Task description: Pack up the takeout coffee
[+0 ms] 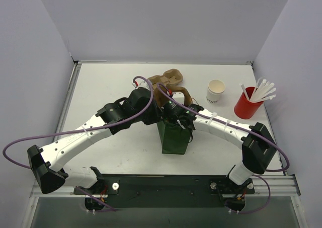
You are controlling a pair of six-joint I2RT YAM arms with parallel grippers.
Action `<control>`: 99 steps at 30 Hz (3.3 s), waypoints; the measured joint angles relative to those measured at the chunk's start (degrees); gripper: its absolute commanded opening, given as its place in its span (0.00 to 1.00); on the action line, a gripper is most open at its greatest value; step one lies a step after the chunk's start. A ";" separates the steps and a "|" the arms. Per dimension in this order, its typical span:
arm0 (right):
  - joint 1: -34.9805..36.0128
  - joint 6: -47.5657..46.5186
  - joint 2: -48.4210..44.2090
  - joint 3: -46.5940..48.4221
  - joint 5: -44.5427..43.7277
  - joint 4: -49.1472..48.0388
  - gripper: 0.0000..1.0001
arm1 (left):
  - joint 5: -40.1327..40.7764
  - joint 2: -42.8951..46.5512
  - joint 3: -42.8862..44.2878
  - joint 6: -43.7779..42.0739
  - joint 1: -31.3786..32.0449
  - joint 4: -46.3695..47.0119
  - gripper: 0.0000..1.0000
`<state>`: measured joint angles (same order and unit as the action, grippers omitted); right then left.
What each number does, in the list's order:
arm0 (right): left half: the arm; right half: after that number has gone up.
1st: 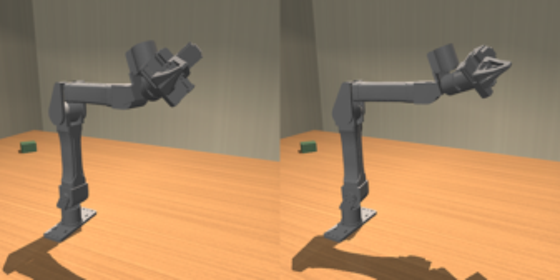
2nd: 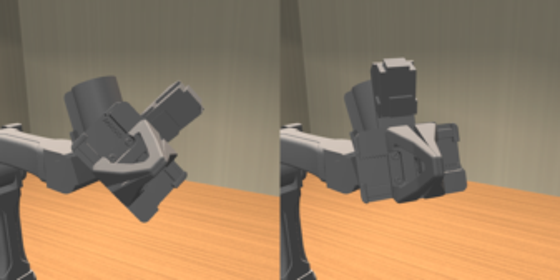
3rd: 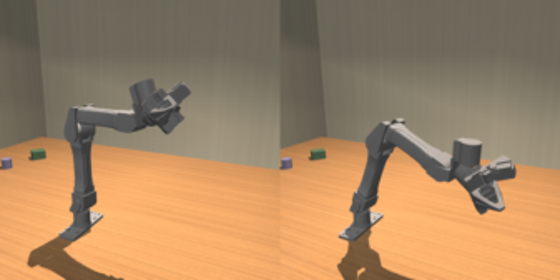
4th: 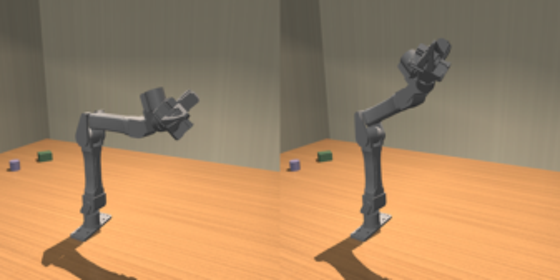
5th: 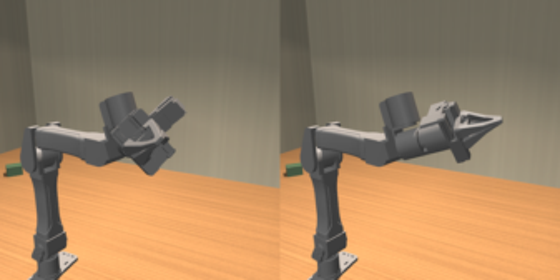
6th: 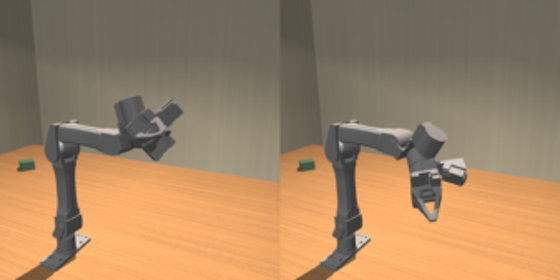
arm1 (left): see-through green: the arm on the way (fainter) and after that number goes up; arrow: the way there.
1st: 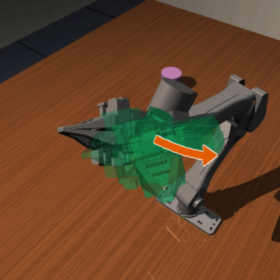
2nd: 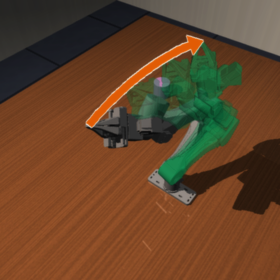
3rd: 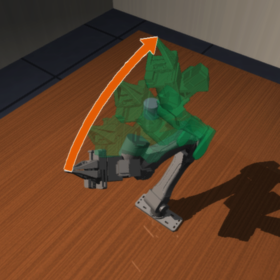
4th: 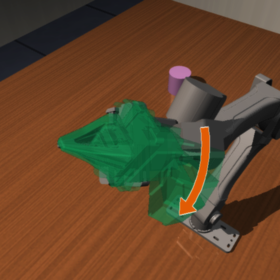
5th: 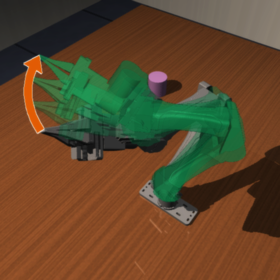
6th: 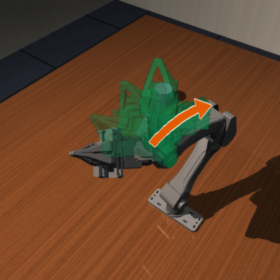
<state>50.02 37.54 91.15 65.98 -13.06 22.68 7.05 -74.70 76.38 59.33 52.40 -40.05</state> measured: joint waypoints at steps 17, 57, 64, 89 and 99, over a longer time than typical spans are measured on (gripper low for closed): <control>0.00 -0.02 -0.46 -1.64 -0.44 -2.82 0.57 | -0.07 0.02 -0.07 -0.02 -0.02 0.42 0.00; -0.07 -0.22 -0.46 -0.66 0.44 -1.05 0.75 | -1.97 0.96 -1.79 -5.73 -0.07 3.50 0.00; -0.04 -0.13 -0.39 -0.61 2.03 -0.37 0.81 | -2.49 0.98 -1.81 -6.01 -0.07 3.50 0.00; -0.92 -0.24 -0.33 1.44 6.03 5.33 0.86 | -3.30 0.98 -2.12 -5.99 -0.07 3.58 0.00; -0.96 -0.26 0.35 2.10 6.05 5.99 0.88 | -3.28 0.98 -2.14 -6.01 -0.07 3.65 0.00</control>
<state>49.06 37.28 91.50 68.07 -7.01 28.67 3.77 -73.71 74.24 53.32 52.34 -36.40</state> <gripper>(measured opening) 0.871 0.027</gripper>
